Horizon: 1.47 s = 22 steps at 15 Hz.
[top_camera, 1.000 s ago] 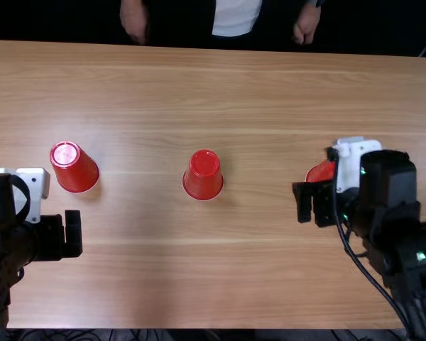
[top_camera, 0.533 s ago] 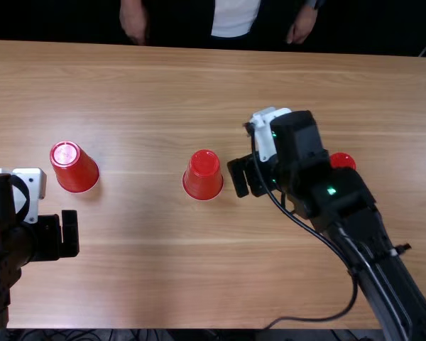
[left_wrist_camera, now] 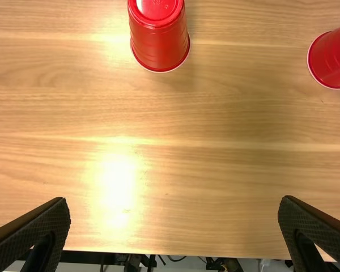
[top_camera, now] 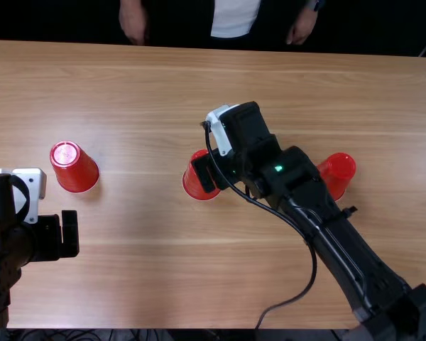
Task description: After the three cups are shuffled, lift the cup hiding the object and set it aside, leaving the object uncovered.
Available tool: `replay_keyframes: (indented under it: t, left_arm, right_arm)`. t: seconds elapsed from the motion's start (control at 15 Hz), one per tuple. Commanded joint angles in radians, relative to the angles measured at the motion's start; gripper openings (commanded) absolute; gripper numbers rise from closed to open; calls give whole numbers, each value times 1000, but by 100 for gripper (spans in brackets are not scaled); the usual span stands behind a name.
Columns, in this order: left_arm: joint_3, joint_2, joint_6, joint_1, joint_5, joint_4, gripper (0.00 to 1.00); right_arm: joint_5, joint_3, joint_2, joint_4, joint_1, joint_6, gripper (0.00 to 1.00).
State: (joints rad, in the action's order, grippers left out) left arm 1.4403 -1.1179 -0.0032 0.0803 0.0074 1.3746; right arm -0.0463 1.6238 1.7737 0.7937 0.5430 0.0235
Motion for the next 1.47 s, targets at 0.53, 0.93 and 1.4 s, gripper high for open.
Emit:
replay_keyframes:
  t: [0.53,0.93,1.4]
  left_arm:
    - [-31,38,3,7,-7,21,100]
    - [-64,53,3,9,-7,21,100]
    - [-75,52,3,6,-7,17,100]
  right_arm:
    - [-3,87,194,-23,35,-11,100]
    - [-3,85,257,-23,35,-11,100]
    - [-3,85,308,-23,35,-11,65]
